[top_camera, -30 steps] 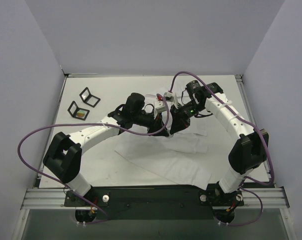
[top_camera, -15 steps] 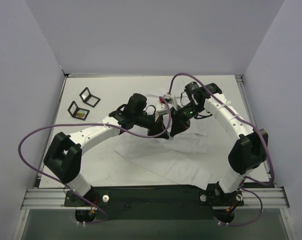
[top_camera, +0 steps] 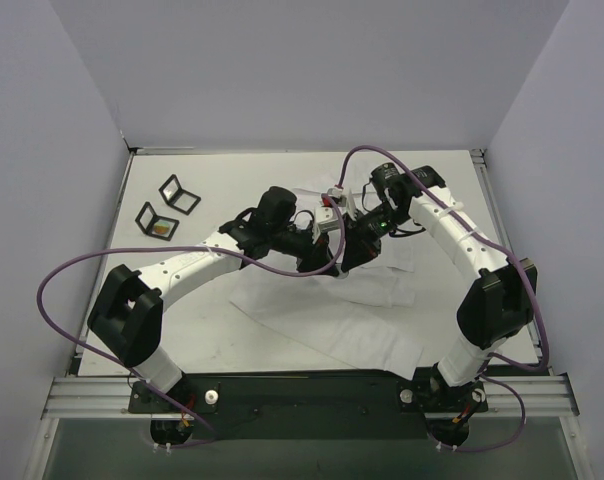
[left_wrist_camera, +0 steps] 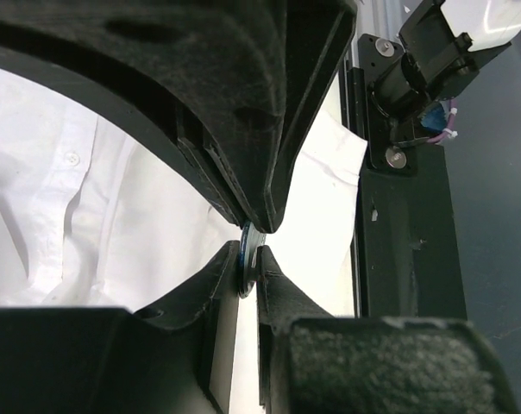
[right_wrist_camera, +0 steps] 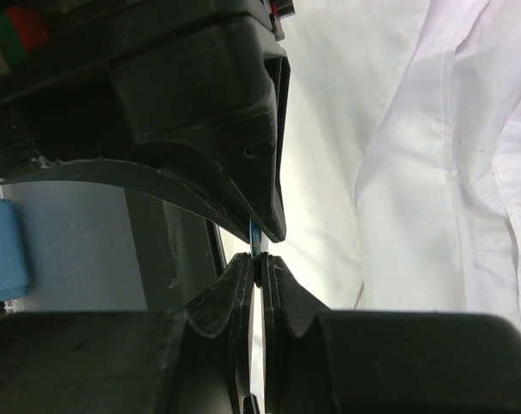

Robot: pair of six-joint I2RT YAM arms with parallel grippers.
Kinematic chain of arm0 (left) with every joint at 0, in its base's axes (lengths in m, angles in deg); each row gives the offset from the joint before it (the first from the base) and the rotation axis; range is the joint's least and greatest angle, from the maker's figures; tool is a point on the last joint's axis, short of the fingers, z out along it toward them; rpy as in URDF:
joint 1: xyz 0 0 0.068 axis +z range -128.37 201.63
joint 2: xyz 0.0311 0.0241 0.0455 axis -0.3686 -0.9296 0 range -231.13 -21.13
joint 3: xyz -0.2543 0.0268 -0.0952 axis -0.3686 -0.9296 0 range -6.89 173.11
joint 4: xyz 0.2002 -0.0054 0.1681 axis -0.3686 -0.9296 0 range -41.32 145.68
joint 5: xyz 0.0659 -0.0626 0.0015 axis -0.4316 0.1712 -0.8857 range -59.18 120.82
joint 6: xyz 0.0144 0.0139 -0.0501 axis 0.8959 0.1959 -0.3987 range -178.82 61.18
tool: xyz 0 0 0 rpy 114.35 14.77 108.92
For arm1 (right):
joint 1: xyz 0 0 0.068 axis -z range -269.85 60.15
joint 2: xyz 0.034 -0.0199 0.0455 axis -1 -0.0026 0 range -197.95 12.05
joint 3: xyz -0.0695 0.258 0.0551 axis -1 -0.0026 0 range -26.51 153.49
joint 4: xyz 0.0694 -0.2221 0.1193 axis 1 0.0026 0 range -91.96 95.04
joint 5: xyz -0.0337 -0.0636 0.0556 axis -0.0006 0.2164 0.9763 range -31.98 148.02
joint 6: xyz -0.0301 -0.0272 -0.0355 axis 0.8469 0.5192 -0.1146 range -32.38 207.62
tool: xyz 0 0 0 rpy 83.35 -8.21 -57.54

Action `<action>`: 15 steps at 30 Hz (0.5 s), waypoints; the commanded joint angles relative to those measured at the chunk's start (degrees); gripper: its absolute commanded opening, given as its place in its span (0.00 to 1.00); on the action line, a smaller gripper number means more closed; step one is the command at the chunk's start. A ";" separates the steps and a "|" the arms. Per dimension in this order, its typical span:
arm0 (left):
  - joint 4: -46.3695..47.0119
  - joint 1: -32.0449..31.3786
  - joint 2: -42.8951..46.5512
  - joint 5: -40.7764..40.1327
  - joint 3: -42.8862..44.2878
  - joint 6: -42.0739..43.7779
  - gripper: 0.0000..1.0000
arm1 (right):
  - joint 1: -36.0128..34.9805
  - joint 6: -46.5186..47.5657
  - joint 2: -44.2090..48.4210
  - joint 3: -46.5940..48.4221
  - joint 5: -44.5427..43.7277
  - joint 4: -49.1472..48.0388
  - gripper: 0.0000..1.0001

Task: Remove the brooch from the garment
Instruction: Close the brooch.

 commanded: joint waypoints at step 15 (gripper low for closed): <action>-4.75 -2.72 0.79 -1.64 2.97 4.85 0.17 | -0.29 -0.90 2.20 0.30 3.09 -0.49 0.00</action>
